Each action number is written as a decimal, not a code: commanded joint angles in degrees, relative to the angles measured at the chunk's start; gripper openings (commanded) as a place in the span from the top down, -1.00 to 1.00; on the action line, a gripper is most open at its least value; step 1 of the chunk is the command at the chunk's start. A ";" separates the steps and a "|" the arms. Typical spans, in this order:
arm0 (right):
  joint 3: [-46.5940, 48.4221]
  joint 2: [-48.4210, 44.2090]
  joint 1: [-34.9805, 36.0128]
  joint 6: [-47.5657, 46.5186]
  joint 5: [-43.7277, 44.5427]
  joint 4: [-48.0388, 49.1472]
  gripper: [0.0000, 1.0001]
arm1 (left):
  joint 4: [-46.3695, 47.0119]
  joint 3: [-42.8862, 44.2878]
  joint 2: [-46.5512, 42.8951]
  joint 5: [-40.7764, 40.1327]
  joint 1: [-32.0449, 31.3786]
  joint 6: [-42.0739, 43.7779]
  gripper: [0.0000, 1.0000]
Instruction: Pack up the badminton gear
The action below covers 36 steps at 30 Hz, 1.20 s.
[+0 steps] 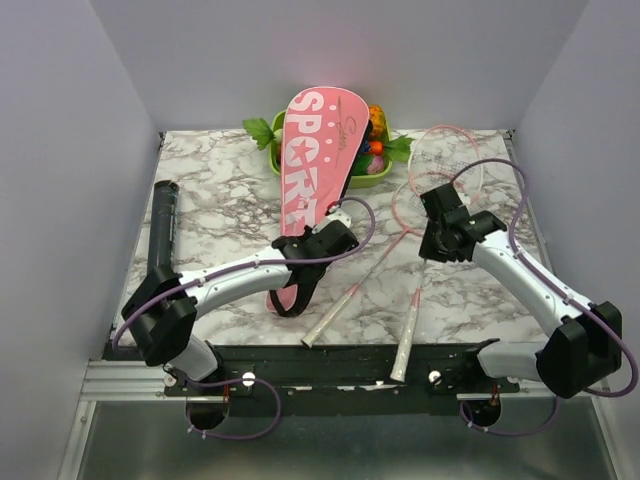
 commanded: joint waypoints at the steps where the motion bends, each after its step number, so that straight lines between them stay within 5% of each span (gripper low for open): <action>1: 1.59 -3.24 2.77 -5.03 -7.25 -6.82 0.99 | 2.63 5.01 3.42 2.61 2.99 0.90 1.00; 6: 3.70 -5.17 5.40 -8.55 -12.80 -13.14 0.99 | 4.12 8.35 6.15 6.82 5.72 0.73 1.00; 18: 6.52 -7.63 16.74 -5.66 -7.01 -25.89 0.99 | 5.53 11.87 8.88 9.20 7.56 -1.82 1.00; 36: 3.18 -19.41 20.79 -6.52 -13.93 -39.25 0.99 | 3.95 14.77 10.73 7.45 8.36 -2.70 1.00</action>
